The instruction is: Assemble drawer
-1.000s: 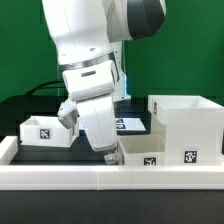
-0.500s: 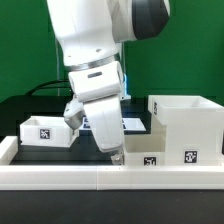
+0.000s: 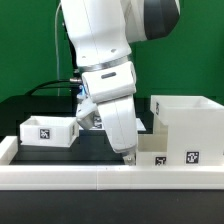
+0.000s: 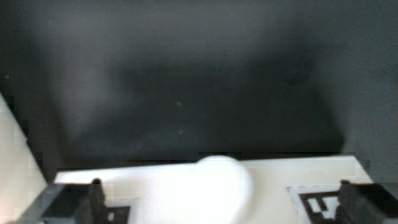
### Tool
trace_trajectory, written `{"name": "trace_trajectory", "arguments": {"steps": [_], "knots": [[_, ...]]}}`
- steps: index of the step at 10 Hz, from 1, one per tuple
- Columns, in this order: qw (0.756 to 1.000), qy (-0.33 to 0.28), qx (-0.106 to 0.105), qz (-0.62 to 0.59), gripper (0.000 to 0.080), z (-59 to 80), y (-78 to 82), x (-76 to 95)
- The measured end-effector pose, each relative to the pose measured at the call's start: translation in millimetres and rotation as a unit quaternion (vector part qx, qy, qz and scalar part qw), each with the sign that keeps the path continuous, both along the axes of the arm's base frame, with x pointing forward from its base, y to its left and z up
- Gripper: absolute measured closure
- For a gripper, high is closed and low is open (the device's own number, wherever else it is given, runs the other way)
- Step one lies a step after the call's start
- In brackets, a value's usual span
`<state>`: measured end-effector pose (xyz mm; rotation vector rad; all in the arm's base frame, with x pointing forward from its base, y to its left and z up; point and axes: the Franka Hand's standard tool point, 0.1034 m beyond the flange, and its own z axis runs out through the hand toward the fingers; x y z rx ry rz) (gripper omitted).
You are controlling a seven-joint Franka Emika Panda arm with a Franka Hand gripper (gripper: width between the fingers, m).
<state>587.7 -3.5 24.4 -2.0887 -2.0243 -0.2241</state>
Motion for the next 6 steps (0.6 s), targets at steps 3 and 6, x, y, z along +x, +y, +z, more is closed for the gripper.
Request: {"name": "trace_trajectory", "arguments": {"steps": [3,6], "knots": [[1.0,-0.001,0.0,0.0,0.015,-1.6,3.3,-0.8],[1.0,0.0,-0.016,0.001,0.015,-0.3,4.8,1.2]]}}
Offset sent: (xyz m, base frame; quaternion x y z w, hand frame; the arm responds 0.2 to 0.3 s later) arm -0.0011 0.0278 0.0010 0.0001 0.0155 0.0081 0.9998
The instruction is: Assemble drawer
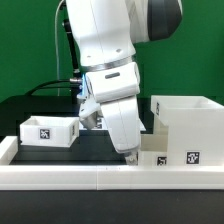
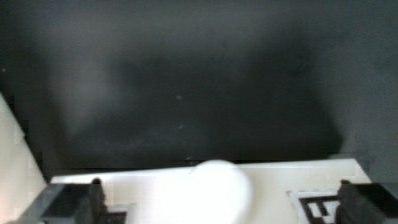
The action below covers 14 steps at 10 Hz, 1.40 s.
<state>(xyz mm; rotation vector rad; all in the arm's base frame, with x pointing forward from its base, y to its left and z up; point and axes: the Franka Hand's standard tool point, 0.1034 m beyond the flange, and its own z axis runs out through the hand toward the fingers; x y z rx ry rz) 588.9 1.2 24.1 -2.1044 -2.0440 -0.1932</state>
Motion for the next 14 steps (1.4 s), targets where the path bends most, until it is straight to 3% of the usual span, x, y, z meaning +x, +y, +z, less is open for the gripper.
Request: {"name": "trace_trajectory", "arguments": {"steps": [7,11,14], "knots": [[1.0,-0.027,-0.011,0.01,0.015,-4.3,1.0,0.7],[0.998,-0.047,-0.01,0.05,0.015,-3.3,25.9,3.9],[0.998,-0.043,-0.01,0.039,0.015,-3.9,26.3,2.9]]}}
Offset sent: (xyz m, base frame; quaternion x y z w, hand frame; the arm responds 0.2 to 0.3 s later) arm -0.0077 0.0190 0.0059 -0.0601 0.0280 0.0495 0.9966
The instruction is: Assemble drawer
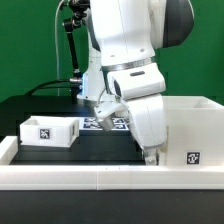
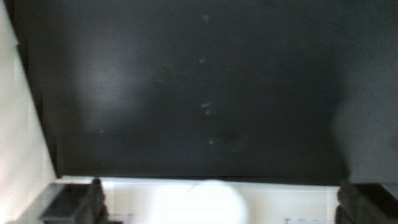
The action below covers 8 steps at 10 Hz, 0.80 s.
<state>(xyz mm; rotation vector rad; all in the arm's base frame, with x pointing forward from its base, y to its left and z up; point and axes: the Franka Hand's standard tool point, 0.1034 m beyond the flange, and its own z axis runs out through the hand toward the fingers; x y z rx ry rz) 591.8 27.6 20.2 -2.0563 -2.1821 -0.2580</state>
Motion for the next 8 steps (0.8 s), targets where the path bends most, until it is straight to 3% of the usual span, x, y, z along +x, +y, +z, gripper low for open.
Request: {"name": "trace_trajectory", "arguments": {"steps": [6,8], "knots": [[1.0,0.009,0.0,-0.005,0.015,1.0,7.2,-0.6],[1.0,0.011,0.0,-0.007,0.015,2.5,2.7,1.2]]}}
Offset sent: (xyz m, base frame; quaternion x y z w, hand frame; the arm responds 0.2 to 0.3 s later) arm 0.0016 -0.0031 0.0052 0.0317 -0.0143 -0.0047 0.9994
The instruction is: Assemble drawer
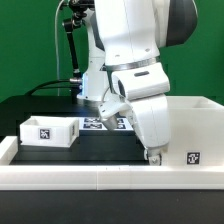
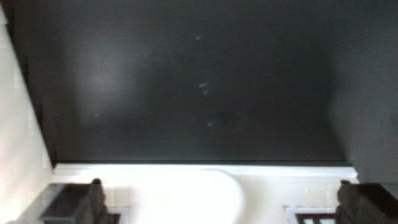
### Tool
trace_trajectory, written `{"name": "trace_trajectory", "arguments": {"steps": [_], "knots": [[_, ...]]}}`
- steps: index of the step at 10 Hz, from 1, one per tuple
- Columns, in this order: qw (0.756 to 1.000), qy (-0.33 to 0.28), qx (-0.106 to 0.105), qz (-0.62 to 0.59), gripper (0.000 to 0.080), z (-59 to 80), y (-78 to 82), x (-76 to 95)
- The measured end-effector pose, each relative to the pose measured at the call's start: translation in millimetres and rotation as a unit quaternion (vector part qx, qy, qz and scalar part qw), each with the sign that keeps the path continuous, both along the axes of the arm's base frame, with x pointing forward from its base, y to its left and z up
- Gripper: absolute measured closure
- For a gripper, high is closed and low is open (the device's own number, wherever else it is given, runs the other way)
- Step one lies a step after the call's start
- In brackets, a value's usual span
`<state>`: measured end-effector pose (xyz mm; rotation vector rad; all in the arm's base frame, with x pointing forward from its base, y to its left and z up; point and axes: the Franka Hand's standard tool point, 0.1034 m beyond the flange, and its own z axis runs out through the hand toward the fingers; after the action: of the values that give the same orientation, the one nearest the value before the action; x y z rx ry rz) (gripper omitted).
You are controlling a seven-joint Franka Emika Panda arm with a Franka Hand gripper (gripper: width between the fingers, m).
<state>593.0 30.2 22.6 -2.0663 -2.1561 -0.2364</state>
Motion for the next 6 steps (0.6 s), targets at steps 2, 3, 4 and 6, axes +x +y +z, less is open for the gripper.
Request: {"name": "trace_trajectory", "arguments": {"steps": [2,3,4,6], "knots": [[1.0,-0.004,-0.002,0.0,0.015,3.2,-22.0,2.2],[1.0,-0.006,-0.002,-0.003,0.015,3.5,-35.5,2.4],[1.0,-0.008,-0.003,-0.01,0.015,5.4,-47.1,2.9],[0.999,-0.008,-0.008,-0.034,0.015,14.1,-74.7,-5.2]]}}
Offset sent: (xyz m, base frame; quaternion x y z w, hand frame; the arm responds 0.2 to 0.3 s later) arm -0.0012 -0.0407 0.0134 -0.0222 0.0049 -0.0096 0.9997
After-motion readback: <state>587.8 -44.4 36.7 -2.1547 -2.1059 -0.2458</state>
